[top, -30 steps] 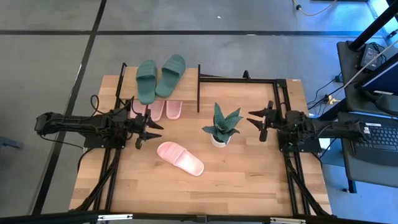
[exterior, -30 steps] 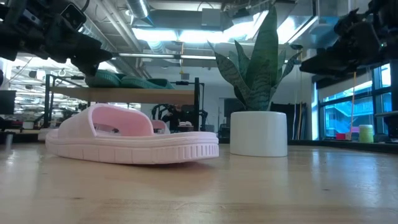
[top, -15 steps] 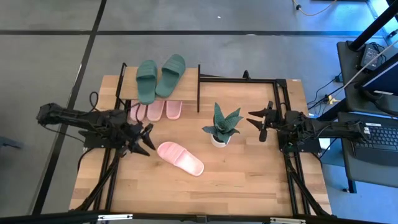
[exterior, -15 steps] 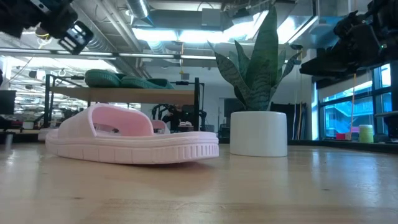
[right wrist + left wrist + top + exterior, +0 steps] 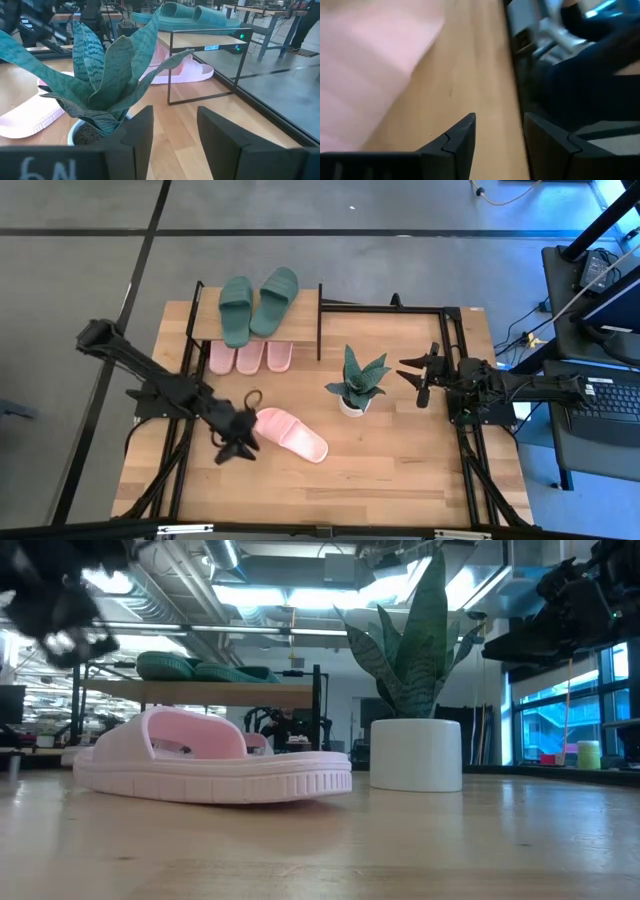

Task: Pick and place slides into the shelf
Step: Put the pink slipper under the shelf

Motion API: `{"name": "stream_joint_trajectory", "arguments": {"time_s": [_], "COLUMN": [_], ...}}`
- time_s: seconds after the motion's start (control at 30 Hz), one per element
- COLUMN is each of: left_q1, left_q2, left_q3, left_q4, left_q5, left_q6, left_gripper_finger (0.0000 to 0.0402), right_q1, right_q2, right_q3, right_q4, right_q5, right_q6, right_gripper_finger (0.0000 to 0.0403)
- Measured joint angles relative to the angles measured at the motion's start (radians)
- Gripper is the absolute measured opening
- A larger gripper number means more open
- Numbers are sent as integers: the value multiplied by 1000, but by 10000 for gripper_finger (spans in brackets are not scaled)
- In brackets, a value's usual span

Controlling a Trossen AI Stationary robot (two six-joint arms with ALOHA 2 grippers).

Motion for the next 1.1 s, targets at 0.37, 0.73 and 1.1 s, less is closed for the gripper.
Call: {"name": "stream_joint_trajectory", "arguments": {"time_s": [0.37,0.73,1.1], "left_q1": [-31,65,206], "left_q2": [328,410,405], "left_q3": [49,56,52], "left_q4": [2,-134,-153], "left_q5": [-72,-116,-373], "left_q6": [-119,-172,-129], "left_gripper_finger": [160,160,160], "right_q1": [0,0,0], "right_q2": [0,0,0], "right_q3": [0,1,1], "right_q4": [-5,-11,-13], "right_q5": [0,0,0], "right_q6": [0,1,0], "right_gripper_finger": [154,154,154]}}
